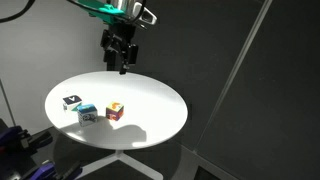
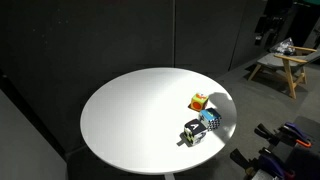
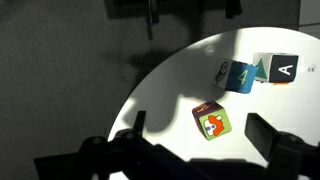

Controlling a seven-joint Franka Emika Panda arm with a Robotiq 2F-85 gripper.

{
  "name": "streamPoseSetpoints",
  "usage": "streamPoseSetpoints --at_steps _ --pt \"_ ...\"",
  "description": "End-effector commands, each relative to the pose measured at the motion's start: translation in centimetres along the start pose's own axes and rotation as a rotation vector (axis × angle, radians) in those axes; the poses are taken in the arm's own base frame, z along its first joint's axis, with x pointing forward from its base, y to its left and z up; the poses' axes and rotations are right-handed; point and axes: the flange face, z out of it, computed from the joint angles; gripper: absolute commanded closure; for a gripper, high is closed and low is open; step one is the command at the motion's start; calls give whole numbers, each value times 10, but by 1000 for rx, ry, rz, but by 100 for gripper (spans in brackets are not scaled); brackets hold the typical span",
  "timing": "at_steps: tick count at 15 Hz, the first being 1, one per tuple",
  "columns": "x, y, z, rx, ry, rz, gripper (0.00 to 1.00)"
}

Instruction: Pick up the block with a number image and move it to the right of the table and then pick it up again and move it back to its original position

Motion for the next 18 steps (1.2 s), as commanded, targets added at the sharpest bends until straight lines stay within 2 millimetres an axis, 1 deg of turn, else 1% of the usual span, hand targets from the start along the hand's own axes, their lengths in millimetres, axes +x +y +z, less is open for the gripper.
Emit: streamPoseSetpoints --at_steps 1,5,7,13,18 --pt "0 0 -1 0 1 0 0" --pt "0 0 -2 0 4 0 0" --pt "0 -4 -1 -24 13 12 0" --pt "2 -33 8 -109 12 -15 0" --pt "1 -61 28 -171 30 -71 0"
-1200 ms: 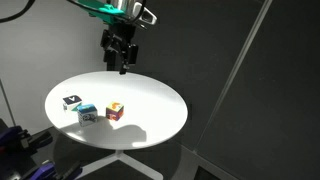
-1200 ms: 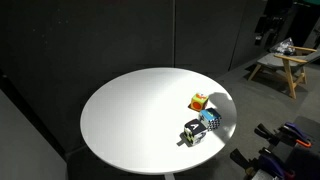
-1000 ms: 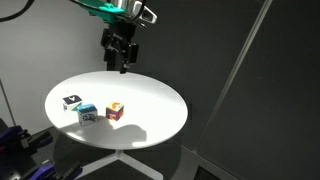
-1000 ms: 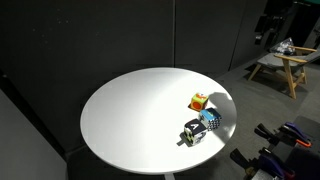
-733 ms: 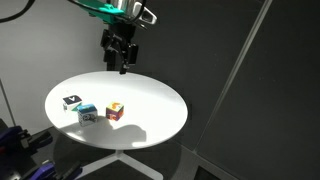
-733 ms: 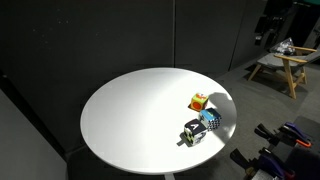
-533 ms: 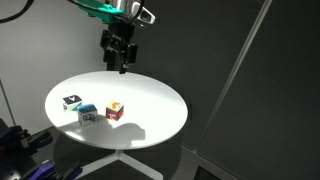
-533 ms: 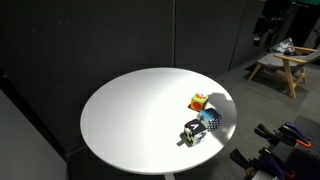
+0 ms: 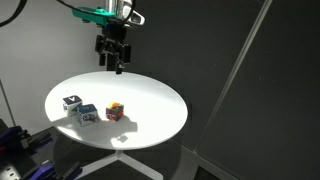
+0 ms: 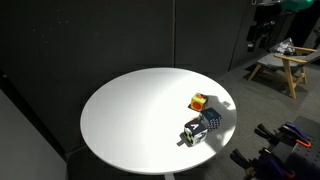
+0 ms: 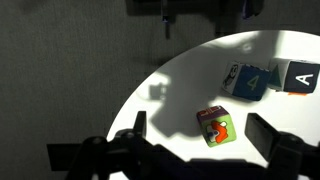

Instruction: Pick up the block with a number image and move it to the right of the table and then pick it up again and move it back to its original position

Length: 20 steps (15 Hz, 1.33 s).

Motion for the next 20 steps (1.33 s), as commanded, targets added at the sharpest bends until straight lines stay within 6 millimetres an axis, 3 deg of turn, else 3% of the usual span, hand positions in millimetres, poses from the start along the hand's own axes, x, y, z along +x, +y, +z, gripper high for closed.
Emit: streamPoseSetpoints --at_steps 1,16,20 --pt "-6 -20 10 -52 41 -19 0" --pt "-16 -108 84 -66 134 -80 0" --pt "-14 -127 106 -67 133 -24 0"
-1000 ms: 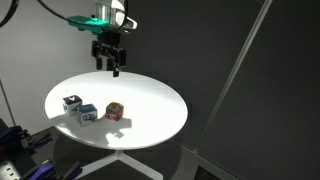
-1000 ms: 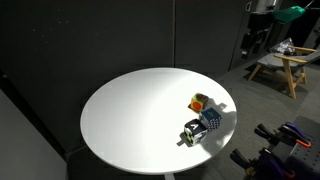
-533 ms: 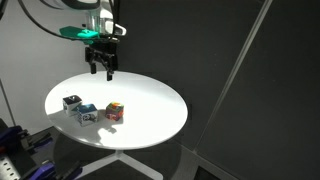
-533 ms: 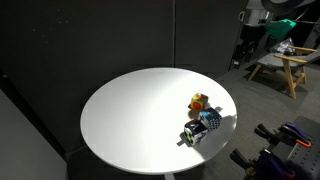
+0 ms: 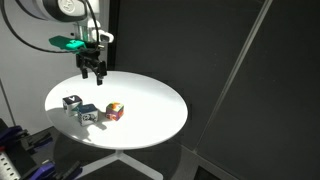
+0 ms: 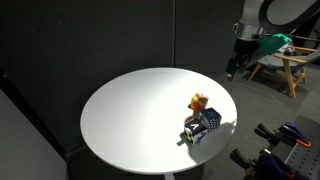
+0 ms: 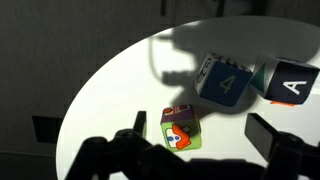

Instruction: Pick up the block with a number image and move it to the right of the table and then pick it up again and move it back to its original position

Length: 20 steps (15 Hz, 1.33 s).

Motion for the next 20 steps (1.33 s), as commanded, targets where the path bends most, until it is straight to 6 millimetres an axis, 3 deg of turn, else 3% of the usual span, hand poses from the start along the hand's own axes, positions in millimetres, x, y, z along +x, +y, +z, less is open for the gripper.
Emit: streamPoseSetpoints --at_steps 1,10,20 --pt "0 -15 17 -15 0 88 0" --pt "4 -43 64 -49 -52 264 0" --pt "0 -41 70 -53 -79 249 0"
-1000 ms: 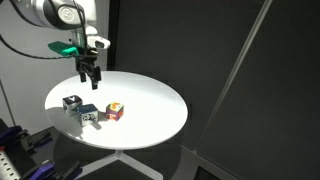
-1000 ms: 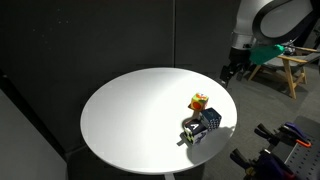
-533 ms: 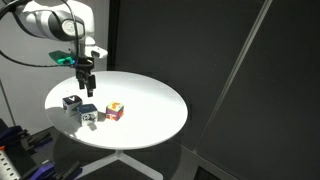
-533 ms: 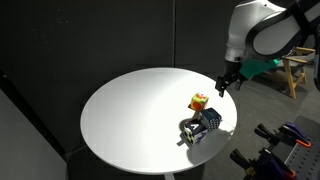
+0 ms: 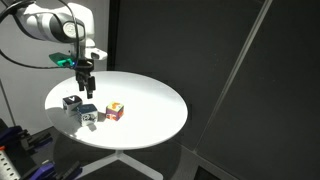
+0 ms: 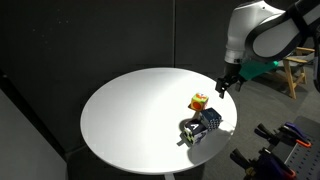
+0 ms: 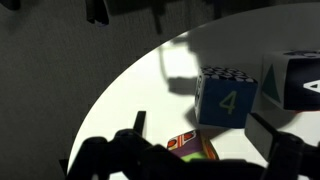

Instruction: Pick up the block with a number image and move it to the right of the table and then pick it up again and move it back to its original position

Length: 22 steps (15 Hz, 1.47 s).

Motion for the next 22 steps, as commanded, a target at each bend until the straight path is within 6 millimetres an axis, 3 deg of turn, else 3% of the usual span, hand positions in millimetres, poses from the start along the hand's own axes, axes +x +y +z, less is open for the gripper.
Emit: streamPoseSetpoints --at_steps 1,8,22 --pt "0 0 -1 0 -1 0 0" --pt "6 -7 25 28 26 -2 0" --pt "11 -43 68 46 33 28 0"
